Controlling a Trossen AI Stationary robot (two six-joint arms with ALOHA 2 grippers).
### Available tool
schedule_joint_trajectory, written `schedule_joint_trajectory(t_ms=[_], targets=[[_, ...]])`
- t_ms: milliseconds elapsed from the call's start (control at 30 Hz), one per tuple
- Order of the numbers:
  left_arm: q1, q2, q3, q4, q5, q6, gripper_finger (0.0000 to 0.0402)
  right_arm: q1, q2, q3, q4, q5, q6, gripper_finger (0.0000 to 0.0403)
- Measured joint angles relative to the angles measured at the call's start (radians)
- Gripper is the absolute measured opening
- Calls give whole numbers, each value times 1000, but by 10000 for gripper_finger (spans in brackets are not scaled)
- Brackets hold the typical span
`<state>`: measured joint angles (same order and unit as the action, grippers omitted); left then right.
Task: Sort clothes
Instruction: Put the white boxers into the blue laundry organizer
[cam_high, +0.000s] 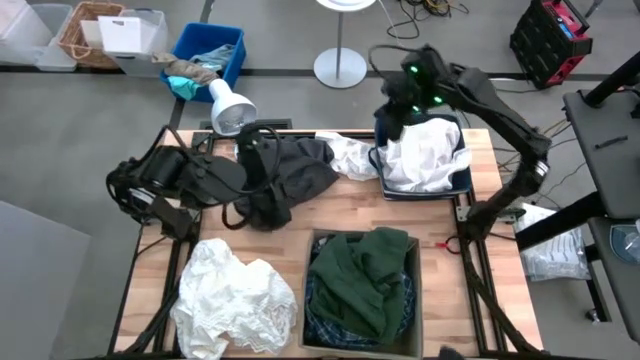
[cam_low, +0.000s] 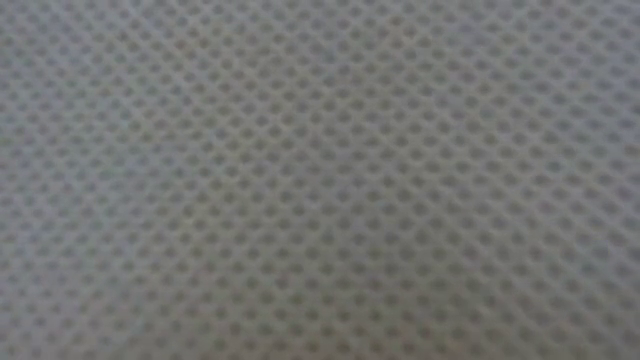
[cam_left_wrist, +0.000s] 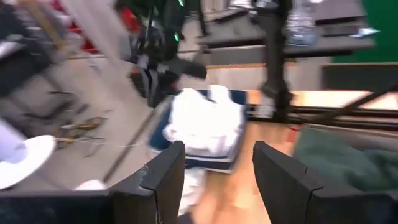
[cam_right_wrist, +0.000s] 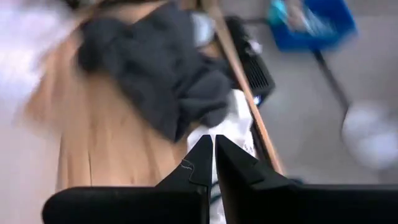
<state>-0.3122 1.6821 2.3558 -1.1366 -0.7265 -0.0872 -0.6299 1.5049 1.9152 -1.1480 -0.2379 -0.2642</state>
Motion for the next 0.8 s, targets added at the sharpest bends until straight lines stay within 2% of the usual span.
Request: schedule_joint_trajectory(t_ms=[67, 133, 333, 467, 533, 600, 700, 800], targets=[[2, -6, 0, -11, -72, 4, 168, -34, 45, -16, 14, 2, 197, 12], [4, -10, 0, -25, -146, 1, 168, -40, 95, -13, -20, 2, 315, 12], [9, -11, 0, -74, -308, -9, 168, -6, 207, 30, -29, -10, 413, 13], [11, -18, 0, -100, -349, -13, 168, 14, 277, 39, -104, -66, 640, 13], [13, -25, 0, -116, -352, -18, 168, 15, 301, 44, -161, -112, 704, 13], [13, -36, 0, -136, -356, -23, 168, 16, 328, 44, -247, -109, 766, 13], [13, -59, 0, -175, -358, -38, 168, 33, 358, 40, -303, -91, 757, 13], [13, -88, 0, -208, -358, -63, 168, 60, 358, 42, -264, -85, 717, 13]])
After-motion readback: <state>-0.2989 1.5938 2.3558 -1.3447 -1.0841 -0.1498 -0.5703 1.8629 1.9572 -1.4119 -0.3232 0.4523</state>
